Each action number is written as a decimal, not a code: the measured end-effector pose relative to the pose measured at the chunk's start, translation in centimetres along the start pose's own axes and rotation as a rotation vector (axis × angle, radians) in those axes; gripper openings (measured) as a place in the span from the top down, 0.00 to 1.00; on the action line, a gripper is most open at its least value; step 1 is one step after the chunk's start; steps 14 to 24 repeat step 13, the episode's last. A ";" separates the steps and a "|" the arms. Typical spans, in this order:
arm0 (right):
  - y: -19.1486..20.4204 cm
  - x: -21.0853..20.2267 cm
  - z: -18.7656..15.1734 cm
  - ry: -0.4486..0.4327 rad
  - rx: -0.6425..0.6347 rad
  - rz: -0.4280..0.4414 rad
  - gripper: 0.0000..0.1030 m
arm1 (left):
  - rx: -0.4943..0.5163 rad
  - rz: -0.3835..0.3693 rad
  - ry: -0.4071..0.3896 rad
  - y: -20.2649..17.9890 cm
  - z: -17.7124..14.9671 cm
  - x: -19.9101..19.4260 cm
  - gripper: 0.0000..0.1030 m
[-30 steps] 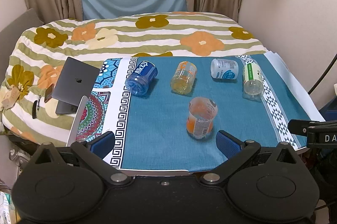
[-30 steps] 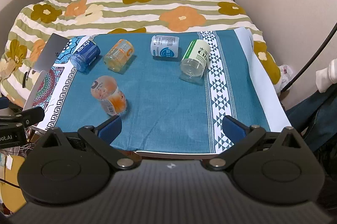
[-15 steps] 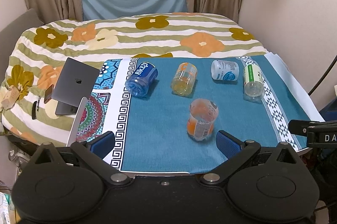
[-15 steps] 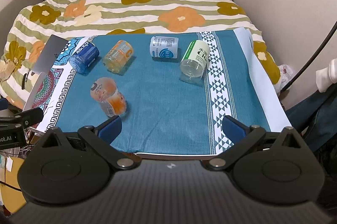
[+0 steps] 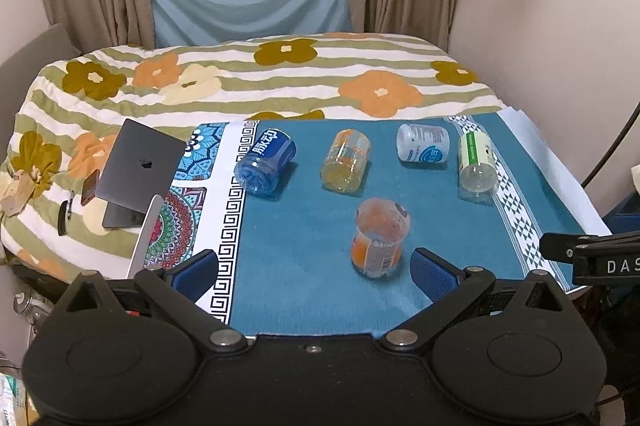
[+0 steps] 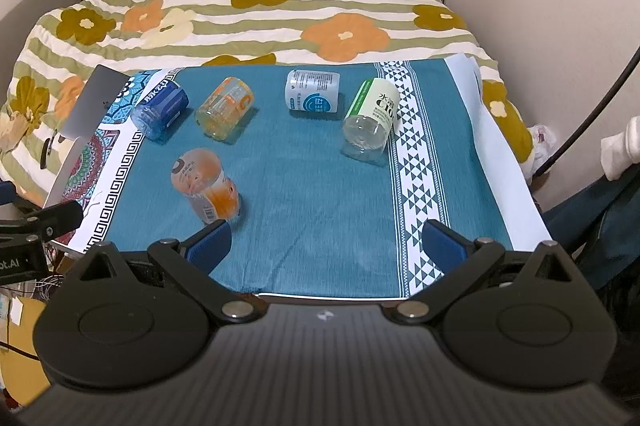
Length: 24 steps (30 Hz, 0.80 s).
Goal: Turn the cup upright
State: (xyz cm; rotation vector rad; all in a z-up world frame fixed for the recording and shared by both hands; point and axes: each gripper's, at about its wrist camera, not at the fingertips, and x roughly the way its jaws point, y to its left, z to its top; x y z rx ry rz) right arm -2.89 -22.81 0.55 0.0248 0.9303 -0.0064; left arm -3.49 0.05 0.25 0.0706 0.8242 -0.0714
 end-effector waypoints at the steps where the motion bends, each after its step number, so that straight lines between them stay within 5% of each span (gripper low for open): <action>1: 0.0 0.0 0.1 -0.001 0.001 0.001 0.00 | -0.003 0.001 -0.002 0.0 0.0 0.0 0.00; 24: 0.3 0.2 -0.1 -0.020 0.003 -0.004 0.00 | -0.042 0.007 -0.001 0.9 0.0 0.6 0.00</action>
